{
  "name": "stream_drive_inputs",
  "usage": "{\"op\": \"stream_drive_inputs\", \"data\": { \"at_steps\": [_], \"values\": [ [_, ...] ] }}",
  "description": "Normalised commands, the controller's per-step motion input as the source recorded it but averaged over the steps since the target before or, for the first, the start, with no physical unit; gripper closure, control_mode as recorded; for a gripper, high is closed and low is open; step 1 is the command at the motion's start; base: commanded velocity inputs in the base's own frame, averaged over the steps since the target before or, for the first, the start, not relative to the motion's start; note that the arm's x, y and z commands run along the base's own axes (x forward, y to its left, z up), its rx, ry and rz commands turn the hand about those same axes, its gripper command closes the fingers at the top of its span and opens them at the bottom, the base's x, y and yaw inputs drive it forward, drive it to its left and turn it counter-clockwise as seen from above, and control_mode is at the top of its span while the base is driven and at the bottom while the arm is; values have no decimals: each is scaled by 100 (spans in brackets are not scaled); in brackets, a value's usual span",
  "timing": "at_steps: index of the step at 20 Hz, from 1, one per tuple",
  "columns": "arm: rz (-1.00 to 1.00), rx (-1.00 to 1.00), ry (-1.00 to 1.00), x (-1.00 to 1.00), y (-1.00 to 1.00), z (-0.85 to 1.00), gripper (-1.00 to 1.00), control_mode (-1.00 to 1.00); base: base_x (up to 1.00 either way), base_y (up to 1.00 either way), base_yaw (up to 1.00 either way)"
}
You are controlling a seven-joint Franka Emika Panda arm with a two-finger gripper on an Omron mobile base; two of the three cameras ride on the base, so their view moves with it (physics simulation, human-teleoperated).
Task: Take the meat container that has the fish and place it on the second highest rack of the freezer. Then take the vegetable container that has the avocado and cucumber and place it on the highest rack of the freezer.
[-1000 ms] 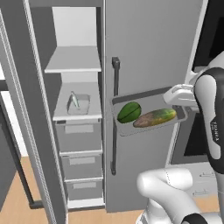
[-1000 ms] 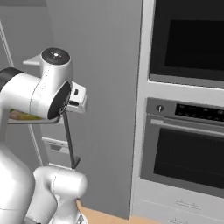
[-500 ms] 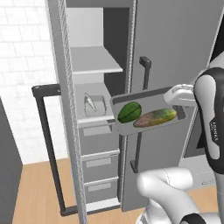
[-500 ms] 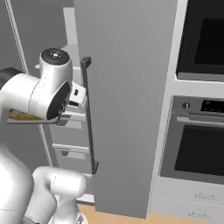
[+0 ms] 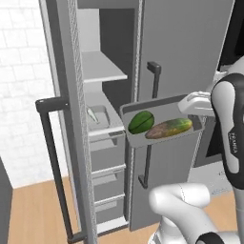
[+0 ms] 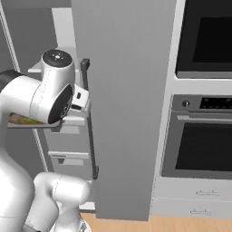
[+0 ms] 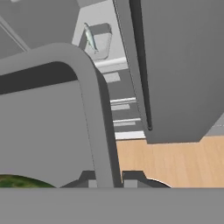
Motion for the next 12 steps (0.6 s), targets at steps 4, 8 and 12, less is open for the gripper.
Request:
{"op": "stream_drive_inputs", "data": {
  "at_steps": [4,8,12],
  "values": [
    [0,0,0,0,0,0,100,100,22,35,-29],
    [0,0,0,0,0,0,100,100,13,50,-23],
    [0,0,0,0,0,0,100,100,14,53,-19]
  ]
}}
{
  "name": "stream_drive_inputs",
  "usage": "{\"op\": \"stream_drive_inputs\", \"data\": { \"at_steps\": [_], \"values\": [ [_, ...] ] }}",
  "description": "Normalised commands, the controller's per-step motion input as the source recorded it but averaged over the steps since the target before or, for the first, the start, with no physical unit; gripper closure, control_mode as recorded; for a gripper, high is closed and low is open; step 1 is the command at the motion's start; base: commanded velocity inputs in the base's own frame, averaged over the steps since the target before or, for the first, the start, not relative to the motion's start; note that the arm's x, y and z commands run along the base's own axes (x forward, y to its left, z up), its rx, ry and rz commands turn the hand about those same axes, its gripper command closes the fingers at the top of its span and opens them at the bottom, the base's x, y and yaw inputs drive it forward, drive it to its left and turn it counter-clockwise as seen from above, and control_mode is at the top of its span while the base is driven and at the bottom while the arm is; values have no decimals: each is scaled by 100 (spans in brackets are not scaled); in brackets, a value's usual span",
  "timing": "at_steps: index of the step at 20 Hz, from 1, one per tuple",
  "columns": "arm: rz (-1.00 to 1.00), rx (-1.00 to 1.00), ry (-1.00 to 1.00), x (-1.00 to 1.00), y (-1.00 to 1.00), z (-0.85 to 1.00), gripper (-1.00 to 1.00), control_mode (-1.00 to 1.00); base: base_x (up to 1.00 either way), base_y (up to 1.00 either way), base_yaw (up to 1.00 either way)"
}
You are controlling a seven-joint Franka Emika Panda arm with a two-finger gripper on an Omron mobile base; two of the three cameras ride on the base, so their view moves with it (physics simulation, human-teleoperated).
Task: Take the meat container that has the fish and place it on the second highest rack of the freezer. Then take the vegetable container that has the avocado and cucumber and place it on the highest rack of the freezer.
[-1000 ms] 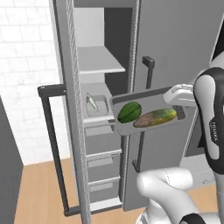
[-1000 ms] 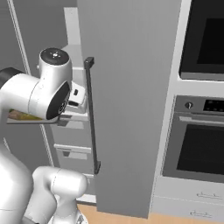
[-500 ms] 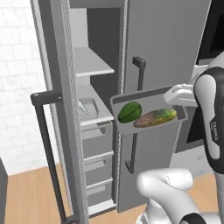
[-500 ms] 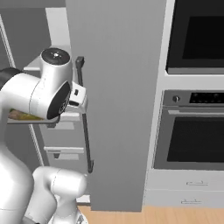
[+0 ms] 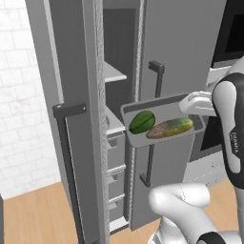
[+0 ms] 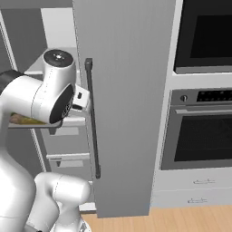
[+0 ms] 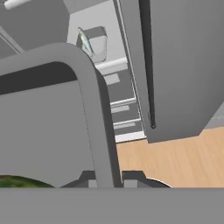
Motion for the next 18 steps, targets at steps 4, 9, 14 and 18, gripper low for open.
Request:
{"op": "stream_drive_inputs", "data": {
  "at_steps": [4,9,14,18],
  "values": [
    [-19,6,0,5,40,-1,100,-100,0,0,0],
    [-19,13,0,19,15,0,100,-100,0,0,0],
    [-28,8,2,64,33,0,100,-100,0,0,0],
    [-35,13,0,75,48,0,100,-100,0,0,0]
  ]
}}
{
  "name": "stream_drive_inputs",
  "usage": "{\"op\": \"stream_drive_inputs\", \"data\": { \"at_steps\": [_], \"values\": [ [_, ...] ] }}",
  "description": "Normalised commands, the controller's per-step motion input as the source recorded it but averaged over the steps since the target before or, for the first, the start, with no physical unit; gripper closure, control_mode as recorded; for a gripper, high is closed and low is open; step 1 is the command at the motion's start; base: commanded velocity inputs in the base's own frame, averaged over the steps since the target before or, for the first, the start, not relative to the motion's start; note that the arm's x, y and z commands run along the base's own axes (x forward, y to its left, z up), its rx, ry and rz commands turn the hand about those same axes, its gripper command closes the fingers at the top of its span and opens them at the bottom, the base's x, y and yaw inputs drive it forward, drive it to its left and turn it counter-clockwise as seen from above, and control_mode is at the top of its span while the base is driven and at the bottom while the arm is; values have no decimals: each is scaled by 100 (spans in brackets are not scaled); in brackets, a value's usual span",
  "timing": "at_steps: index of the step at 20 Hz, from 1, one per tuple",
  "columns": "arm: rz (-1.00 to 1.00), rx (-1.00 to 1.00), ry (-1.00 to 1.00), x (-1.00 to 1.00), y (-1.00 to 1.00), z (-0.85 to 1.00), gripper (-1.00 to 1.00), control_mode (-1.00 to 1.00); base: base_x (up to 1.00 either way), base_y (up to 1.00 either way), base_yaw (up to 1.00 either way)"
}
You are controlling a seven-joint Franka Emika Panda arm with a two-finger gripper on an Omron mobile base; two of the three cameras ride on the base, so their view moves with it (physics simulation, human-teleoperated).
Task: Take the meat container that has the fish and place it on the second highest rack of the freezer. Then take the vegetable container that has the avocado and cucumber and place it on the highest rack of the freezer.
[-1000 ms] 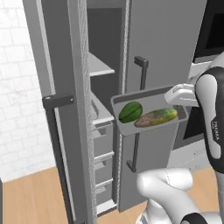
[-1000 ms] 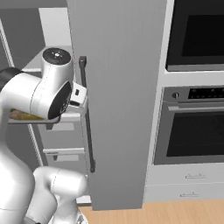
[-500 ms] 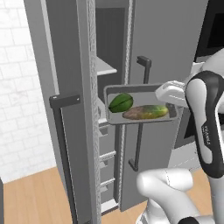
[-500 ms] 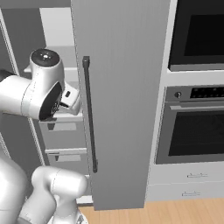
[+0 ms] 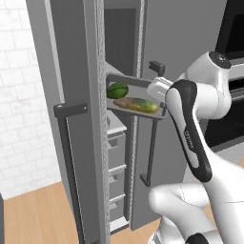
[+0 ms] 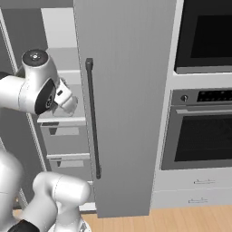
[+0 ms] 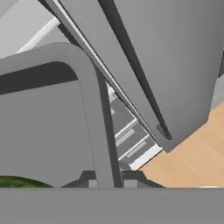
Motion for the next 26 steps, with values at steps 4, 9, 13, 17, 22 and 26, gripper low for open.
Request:
{"op": "stream_drive_inputs", "data": {
  "at_steps": [4,9,13,17,22,26],
  "values": [
    [-32,28,0,61,44,1,100,-100,0,0,0],
    [-22,18,1,82,48,4,100,-100,0,0,0],
    [-1,2,14,100,38,12,100,-100,0,0,0],
    [0,3,19,97,33,13,100,-100,0,0,0],
    [0,0,14,80,41,17,100,-100,0,0,0],
    [0,0,6,53,59,2,100,-100,0,0,0]
  ]
}}
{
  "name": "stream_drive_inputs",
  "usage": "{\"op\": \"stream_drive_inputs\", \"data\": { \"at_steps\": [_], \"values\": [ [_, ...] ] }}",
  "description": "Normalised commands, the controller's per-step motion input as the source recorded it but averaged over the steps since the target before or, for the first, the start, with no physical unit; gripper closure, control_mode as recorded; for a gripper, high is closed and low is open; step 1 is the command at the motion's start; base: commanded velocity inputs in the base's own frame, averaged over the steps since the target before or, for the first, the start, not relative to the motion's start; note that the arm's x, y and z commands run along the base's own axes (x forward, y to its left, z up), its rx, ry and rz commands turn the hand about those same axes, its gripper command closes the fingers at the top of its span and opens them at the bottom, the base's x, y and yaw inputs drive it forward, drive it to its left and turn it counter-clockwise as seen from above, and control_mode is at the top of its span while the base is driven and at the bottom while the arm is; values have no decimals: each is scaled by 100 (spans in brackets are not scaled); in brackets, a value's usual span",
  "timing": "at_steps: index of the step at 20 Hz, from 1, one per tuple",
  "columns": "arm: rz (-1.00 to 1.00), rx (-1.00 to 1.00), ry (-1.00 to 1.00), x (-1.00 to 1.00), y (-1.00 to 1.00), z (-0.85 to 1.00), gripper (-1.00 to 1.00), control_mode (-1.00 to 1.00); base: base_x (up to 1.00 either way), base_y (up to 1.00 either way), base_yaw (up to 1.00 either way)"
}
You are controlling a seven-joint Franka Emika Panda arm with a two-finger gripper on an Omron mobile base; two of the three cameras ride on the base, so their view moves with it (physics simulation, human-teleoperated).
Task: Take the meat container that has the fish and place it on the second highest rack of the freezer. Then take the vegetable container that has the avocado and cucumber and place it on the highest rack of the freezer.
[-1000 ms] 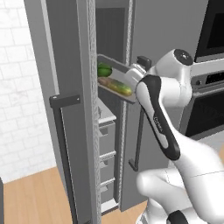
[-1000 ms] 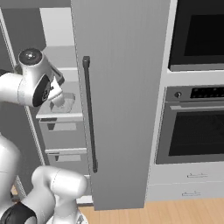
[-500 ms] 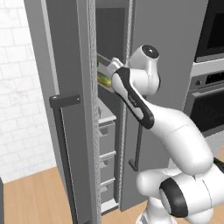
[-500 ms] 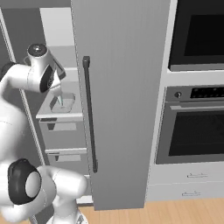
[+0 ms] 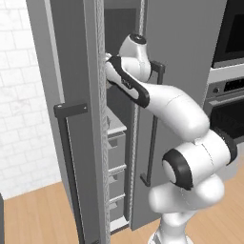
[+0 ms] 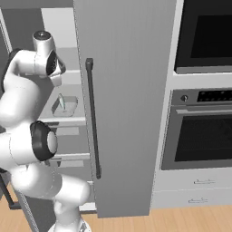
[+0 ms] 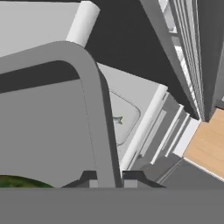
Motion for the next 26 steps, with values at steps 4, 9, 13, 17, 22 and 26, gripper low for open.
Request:
{"op": "stream_drive_inputs", "data": {
  "at_steps": [4,9,13,17,22,26],
  "values": [
    [0,0,0,56,44,0,100,-100,0,0,0],
    [-2,0,0,68,34,0,100,-100,0,0,0],
    [-1,0,0,74,31,0,100,-100,0,0,0],
    [0,0,0,72,36,0,-100,-100,0,0,0],
    [-4,0,-1,39,22,0,-100,-100,0,0,0],
    [-1,0,-3,-31,5,-1,-100,-100,0,0,0]
  ]
}}
